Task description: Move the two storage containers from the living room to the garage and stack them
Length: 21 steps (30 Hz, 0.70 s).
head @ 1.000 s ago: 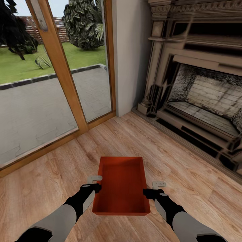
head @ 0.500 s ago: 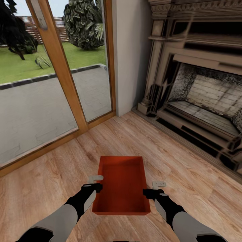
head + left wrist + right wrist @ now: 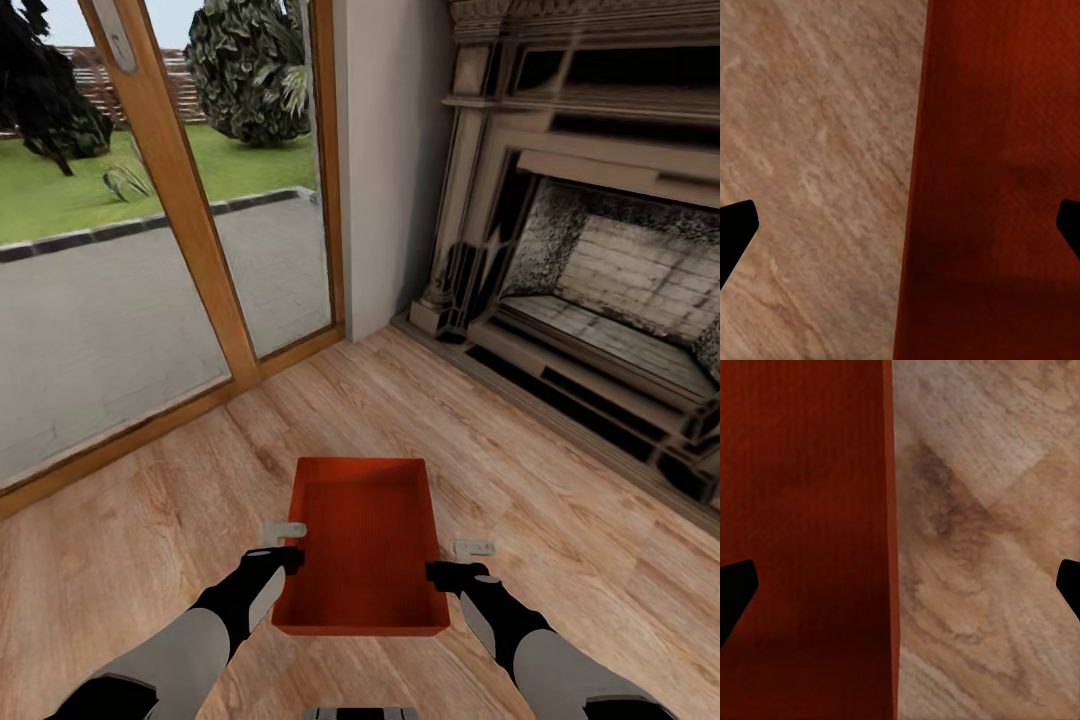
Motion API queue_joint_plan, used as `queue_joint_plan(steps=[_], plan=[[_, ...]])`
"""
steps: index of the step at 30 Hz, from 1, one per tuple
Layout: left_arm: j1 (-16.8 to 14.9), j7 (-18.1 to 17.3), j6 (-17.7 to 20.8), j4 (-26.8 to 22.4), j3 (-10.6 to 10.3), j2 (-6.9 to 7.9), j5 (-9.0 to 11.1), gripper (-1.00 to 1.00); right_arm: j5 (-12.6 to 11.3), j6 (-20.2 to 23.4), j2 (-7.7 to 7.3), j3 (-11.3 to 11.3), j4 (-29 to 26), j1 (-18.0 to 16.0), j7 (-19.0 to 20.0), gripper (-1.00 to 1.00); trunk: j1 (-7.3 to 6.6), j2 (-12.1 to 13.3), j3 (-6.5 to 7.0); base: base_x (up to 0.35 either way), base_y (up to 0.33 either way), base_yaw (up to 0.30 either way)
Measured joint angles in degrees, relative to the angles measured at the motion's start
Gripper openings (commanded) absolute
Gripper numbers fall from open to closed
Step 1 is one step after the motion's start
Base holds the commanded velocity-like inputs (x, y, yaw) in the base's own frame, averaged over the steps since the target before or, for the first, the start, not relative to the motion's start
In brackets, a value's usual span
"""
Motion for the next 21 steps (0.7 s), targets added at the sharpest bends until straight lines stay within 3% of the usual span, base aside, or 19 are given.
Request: queue_joint_plan(steps=[21], plan=[[-0.01, 0.0, 0.0, 0.0, 0.0, 0.01, -0.02, 1.0, -0.08, 1.17, -0.01, 0.1, -0.24, -0.06, -0.51, 1.0, 4.61, -8.42, -3.77, 0.0, 0.0, 0.0]])
